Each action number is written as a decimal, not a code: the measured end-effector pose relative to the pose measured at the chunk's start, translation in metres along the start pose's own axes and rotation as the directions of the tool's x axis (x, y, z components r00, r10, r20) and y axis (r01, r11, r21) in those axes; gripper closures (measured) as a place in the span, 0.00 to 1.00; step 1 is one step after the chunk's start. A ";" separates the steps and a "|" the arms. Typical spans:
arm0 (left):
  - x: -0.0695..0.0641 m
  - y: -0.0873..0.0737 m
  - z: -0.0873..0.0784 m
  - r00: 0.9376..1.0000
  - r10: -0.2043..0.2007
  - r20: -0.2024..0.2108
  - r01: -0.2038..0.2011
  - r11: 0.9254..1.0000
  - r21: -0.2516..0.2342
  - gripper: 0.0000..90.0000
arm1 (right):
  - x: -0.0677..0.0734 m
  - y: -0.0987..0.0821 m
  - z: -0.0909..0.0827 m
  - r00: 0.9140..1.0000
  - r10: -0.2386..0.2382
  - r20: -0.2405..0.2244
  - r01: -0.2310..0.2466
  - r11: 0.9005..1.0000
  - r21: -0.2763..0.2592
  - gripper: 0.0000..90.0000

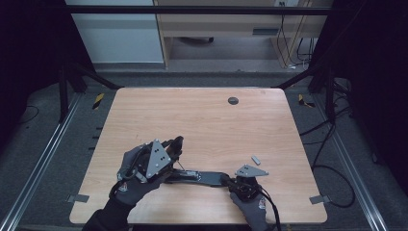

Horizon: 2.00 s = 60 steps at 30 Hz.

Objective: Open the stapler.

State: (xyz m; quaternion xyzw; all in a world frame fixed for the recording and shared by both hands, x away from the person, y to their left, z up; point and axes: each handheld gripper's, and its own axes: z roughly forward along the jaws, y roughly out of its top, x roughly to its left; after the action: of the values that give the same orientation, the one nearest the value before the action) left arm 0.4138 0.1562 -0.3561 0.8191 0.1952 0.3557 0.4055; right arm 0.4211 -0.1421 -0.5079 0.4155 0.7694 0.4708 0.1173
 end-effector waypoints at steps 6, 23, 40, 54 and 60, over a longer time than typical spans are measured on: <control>0.011 -0.009 -0.007 0.998 -0.056 0.004 0.057 0.998 -0.030 0.63 | 0.000 0.000 0.000 1.000 -0.004 -0.001 0.004 1.000 0.004 1.00; 0.031 -0.030 -0.024 0.985 -0.172 0.013 0.172 0.982 -0.083 0.63 | 0.002 0.001 0.001 1.000 -0.006 -0.003 0.006 1.000 0.003 1.00; 0.047 -0.055 -0.036 0.959 -0.282 0.027 0.283 0.949 -0.141 0.63 | 0.002 0.001 0.002 1.000 -0.008 -0.009 0.008 1.000 0.003 1.00; 0.067 -0.094 -0.053 0.907 -0.419 0.037 0.418 0.891 -0.177 0.62 | 0.002 0.001 0.002 1.000 -0.007 -0.012 0.007 1.000 0.002 1.00; 0.070 -0.109 -0.061 0.897 -0.441 0.032 0.438 0.879 -0.188 0.61 | 0.002 0.001 0.002 1.000 -0.006 -0.014 0.006 1.000 0.000 1.00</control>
State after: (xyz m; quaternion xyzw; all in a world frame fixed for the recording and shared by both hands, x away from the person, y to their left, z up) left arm 0.4125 0.2960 -0.3887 0.7088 0.3432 0.2762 0.5509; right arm 0.4212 -0.1397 -0.5080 0.4098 0.7714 0.4734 0.1132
